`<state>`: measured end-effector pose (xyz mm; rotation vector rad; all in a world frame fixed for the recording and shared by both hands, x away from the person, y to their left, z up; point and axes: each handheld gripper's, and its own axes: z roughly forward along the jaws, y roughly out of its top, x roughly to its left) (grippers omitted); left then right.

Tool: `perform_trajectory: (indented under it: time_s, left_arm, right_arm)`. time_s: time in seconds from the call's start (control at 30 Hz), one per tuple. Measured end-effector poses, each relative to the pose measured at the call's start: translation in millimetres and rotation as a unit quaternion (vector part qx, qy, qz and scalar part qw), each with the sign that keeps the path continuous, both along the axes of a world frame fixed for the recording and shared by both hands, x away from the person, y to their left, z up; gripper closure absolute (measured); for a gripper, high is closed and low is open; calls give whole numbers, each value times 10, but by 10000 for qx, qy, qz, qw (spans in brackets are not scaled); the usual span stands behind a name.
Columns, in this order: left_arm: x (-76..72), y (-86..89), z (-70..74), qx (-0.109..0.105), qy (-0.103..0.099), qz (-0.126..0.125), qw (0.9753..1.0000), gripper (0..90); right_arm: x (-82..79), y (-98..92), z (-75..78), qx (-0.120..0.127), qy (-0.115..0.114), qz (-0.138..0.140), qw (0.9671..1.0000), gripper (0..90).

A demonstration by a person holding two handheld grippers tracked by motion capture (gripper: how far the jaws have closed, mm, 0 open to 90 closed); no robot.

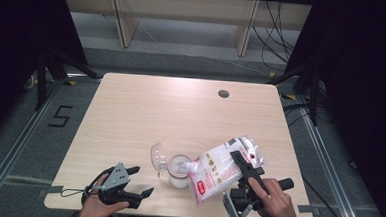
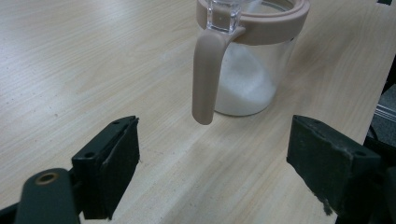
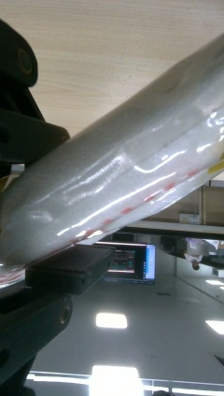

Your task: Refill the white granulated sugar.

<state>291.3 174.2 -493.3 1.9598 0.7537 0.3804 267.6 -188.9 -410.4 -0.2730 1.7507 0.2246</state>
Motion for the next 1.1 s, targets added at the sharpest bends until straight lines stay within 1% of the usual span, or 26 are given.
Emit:
perform_trajectory:
  time_s: [0.07,0.13,0.17,0.2,0.23,0.27,0.3,0.33,0.37,0.47,0.53,0.57,0.6,0.63,0.67,0.73,0.77,0.8,0.83,0.87,0.9,0.93,1.0,1.03,1.07,1.1]
  left_arm:
    - [2,2,1,10,-16,-8,10000,166]
    - [0,0,0,-2,3,2,10000,166]
    - [6,11,3,100,-22,-11,9999,166]
    - [9,16,6,149,-42,-37,9999,166]
    - [2,3,2,37,-23,-15,10000,166]
    - [2,1,1,19,-21,-9,10000,166]
    - [4,6,2,58,-12,-1,10000,166]
    - [0,-1,-1,4,3,-2,10000,166]
    - [3,3,0,41,-7,1,10000,166]
    - [0,-1,2,-4,-22,-19,10000,166]
    - [1,-2,1,-20,-20,0,10000,166]
    - [1,-4,0,-33,-16,5,10000,166]
    - [0,-2,1,-18,-20,-3,10000,166]
    - [-1,-1,3,-6,-22,-10,10000,166]
    - [-1,-1,3,-9,-25,-12,10000,166]
    - [0,-1,2,-6,-22,-9,10000,166]
    - [0,-5,-1,-38,-14,8,10000,166]
    - [1,1,1,5,-4,-6,10000,166]
    - [0,-5,-1,-32,-14,3,10000,166]
    - [-1,-1,2,-2,-21,-15,10000,166]
    - [-1,-1,2,-6,-23,-13,10000,166]
    - [0,-1,2,-7,-23,-9,10000,166]
    - [0,-3,-1,-29,-17,5,10000,166]
    - [0,-4,-1,-29,-15,3,10000,166]
    - [2,1,2,16,-24,-12,10000,166]
    - [0,-2,1,-3,-16,-18,10000,166]
  right_arm:
    - [-2,21,-12,47,15,33,10000,606]
    - [6,48,4,-69,-20,129,9999,606]
    - [0,56,-7,16,-11,81,10000,606]
    - [7,72,6,-62,-13,125,9999,606]
    - [24,89,28,-161,-71,234,9996,606]
    - [11,84,-16,128,82,68,9999,607]
    - [25,95,4,32,44,129,9999,607]
    - [29,102,5,35,51,102,9999,607]
    - [41,109,13,-22,16,134,9999,607]
    - [67,92,12,40,20,91,9999,607]
    - [65,63,3,94,59,-26,9999,607]
    - [71,50,8,62,41,-2,10000,607]
    - [84,45,37,-136,-55,107,9998,607]
    - [66,19,6,52,40,-69,10000,607]
    - [62,8,2,88,40,-96,9999,607]
    - [69,2,42,-188,-66,24,9998,608]
    - [53,-11,13,0,-2,-73,10000,608]
    - [45,-12,14,-23,20,-87,10000,608]
    - [34,-12,8,15,31,-120,9999,608]
    - [41,-6,25,-97,-13,-26,9999,608]
    - [32,-4,25,-72,-14,-42,10000,608]
    - [15,-4,1,64,54,-130,9999,608]
    - [27,25,33,-147,-3,47,9999,608]
    - [19,33,19,-62,31,27,10000,608]
    - [19,46,24,-86,9,60,9999,609]
    - [30,68,43,-208,-51,177,9996,609]
